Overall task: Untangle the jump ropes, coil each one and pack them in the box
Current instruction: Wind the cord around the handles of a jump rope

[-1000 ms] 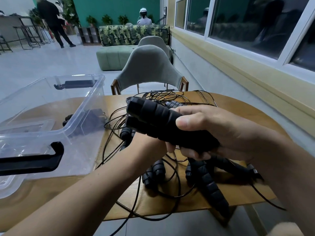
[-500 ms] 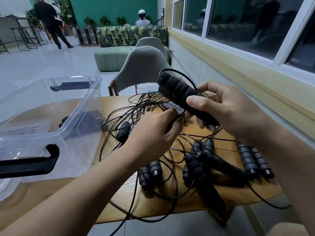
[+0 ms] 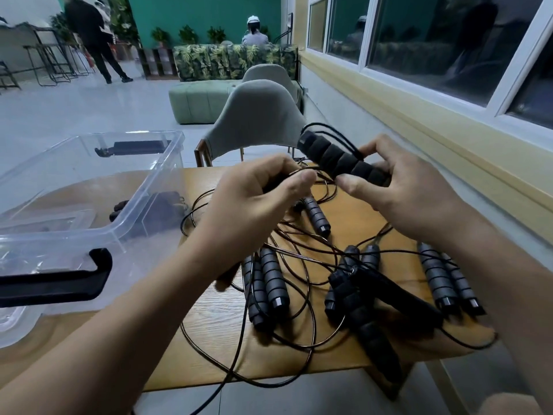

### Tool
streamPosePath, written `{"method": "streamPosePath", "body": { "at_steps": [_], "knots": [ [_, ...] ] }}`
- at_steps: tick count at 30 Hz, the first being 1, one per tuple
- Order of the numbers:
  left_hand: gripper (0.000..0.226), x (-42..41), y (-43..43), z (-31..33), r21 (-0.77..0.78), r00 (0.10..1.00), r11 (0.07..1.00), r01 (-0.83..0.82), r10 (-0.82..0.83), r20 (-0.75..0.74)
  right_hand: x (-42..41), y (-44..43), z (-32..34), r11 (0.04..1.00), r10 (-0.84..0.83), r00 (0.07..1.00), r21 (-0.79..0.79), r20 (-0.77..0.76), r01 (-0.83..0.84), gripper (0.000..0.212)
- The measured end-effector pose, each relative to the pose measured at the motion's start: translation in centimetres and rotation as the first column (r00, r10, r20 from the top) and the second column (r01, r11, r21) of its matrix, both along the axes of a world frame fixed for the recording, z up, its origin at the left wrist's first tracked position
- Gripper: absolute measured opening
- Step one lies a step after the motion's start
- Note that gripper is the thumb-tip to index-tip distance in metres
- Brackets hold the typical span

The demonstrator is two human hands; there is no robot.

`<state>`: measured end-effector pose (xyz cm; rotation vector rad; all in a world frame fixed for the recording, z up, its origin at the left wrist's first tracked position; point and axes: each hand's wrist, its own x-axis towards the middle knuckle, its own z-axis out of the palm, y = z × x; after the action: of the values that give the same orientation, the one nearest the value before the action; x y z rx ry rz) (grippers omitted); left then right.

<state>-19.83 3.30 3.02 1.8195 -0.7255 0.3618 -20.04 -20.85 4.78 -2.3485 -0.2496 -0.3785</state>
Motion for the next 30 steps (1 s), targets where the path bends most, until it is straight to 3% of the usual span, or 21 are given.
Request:
{"method": "streamPosePath", "body": {
  "at_steps": [7, 12, 17, 20, 23, 27, 30],
  "knots": [
    [0.025, 0.9, 1.5, 0.5, 0.124, 0.975, 0.983, -0.132, 0.107, 0.194, -0.4, 1.4, -0.9, 0.955, 0.158, 0.972, -0.223, -0.172, -0.194, 0.04],
    [0.022, 0.9, 1.6, 0.4, 0.221, 0.971, 0.964, -0.149, 0.1, 0.219, -1.1, 1.5, -0.7, 0.891, 0.259, 0.927, -0.305, -0.272, -0.338, 0.051],
    [0.024, 1.1, 1.9, 1.1, 0.269, 0.951, 0.948, -0.167, 0.083, 0.298, -2.2, 0.1, 1.7, 0.88, 0.228, 0.939, -0.358, -0.256, -0.311, 0.05],
    [0.026, 1.0, 1.6, 1.2, 0.308, 0.939, 0.935, -0.175, 0.064, 0.337, -2.9, -0.4, 2.5, 0.846, 0.236, 0.916, -0.395, -0.323, -0.358, 0.05],
    [0.028, 0.9, 1.2, 1.3, 0.331, 0.952, 0.936, -0.122, 0.017, 0.305, -3.4, -0.4, 3.2, 0.823, 0.328, 0.854, -0.321, -0.404, -0.468, 0.042],
    [0.04, 1.7, 1.6, 1.0, 0.32, 0.983, 0.945, -0.07, 0.011, 0.182, -3.6, -0.8, 4.0, 0.824, 0.518, 0.76, -0.01, -0.392, -0.567, 0.032],
    [0.048, 1.4, 1.1, 1.0, 0.198, 0.987, 0.967, 0.158, -0.159, -0.011, -3.6, -1.0, 3.7, 0.778, 0.621, 0.693, 0.18, -0.366, -0.602, 0.027]
  ]
}}
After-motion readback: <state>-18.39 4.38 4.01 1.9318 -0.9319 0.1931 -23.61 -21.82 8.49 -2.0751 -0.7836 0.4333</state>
